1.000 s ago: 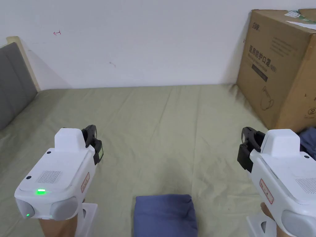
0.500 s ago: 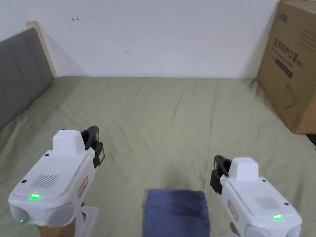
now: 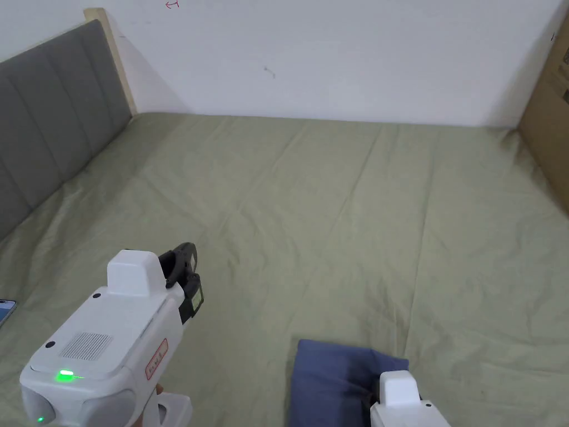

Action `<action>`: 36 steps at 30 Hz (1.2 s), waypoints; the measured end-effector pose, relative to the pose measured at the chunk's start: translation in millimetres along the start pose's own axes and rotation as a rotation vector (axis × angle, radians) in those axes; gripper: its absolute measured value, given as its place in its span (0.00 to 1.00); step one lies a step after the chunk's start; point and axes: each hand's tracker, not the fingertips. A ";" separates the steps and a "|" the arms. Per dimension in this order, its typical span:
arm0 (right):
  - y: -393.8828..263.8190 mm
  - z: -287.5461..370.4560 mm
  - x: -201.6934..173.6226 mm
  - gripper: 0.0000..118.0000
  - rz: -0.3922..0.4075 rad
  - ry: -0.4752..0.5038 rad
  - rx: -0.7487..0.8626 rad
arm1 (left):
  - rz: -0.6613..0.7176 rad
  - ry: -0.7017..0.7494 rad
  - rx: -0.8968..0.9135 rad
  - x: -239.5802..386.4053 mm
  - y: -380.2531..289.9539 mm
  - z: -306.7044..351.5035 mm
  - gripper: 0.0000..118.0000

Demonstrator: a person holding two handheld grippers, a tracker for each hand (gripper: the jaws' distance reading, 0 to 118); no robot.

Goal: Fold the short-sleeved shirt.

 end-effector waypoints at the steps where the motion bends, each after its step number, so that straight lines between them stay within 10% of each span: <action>1: -5.3 -5.7 -0.9 0.00 0.001 -0.009 0.000 | 0.013 -0.010 -0.021 -0.8 -4.8 -3.2 0.00; 7: -1.8 -2.3 -1.3 0.00 0.003 -0.023 0.025 | 0.153 -0.144 -0.230 4.1 -33.4 -31.1 0.07; 14: -0.8 -0.6 4.1 0.00 -0.028 0.003 0.018 | 0.361 -0.306 -0.636 23.4 -96.1 -83.7 0.82; 25: -0.2 -0.9 6.7 0.00 -0.040 0.017 0.009 | 0.291 -0.446 -0.892 55.2 -164.9 -138.2 0.81; 36: 9.2 7.4 16.7 0.00 -0.049 0.070 -0.002 | 0.361 -0.518 -0.956 51.0 -168.2 -147.2 0.21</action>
